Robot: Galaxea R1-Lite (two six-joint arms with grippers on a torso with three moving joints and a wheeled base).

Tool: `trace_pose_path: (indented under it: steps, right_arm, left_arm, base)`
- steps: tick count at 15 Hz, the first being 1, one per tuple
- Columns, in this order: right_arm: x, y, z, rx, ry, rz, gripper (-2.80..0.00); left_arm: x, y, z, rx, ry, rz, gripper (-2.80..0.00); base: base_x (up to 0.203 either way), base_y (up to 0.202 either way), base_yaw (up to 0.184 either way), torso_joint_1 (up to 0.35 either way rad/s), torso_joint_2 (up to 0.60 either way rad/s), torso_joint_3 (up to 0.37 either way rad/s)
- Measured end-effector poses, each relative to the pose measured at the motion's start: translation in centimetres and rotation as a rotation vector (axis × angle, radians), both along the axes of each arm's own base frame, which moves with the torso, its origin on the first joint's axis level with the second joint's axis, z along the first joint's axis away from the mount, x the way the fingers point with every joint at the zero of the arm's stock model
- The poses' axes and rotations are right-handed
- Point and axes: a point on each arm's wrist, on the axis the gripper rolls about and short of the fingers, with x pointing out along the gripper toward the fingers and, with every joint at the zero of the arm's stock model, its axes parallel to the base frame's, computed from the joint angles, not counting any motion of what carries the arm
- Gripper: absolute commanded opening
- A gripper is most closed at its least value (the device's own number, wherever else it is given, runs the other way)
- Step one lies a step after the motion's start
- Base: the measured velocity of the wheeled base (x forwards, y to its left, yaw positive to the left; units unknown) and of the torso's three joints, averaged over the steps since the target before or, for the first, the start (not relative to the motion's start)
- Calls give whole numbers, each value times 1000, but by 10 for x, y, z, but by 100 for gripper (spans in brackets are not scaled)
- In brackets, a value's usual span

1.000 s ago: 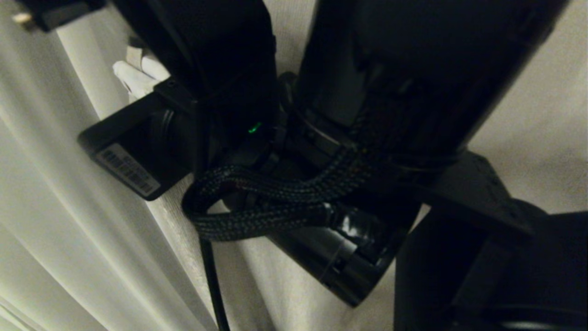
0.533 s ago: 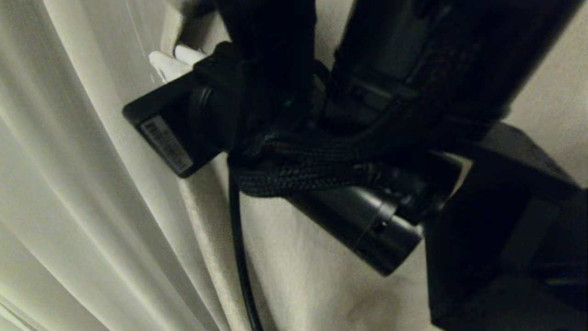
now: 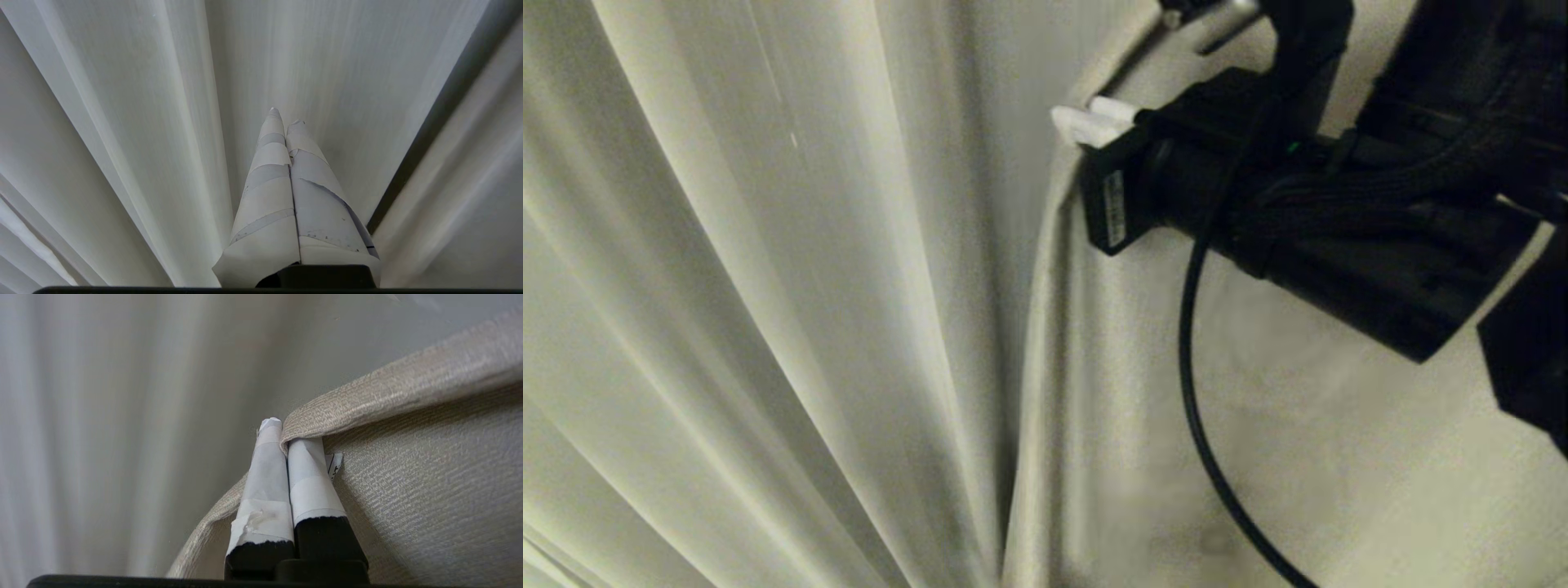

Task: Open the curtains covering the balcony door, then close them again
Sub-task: Close the outer curtains on both sides

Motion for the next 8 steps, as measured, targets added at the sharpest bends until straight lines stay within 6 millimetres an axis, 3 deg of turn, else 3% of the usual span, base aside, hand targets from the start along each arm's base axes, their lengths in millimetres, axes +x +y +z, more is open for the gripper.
trace_pose_path:
  steps: [5, 8]
  right_arm:
    - [24, -106, -12, 1, 99, -313, -280]
    - [25, -173, -27, 24, 161, -552, -280]
  left_arm:
    - [0, 0, 0, 0, 0, 0, -280]
    - [0, 0, 0, 0, 0, 0, -280]
  base:
    - [0, 0, 0, 0, 0, 0]
    - [0, 0, 0, 0, 0, 0]
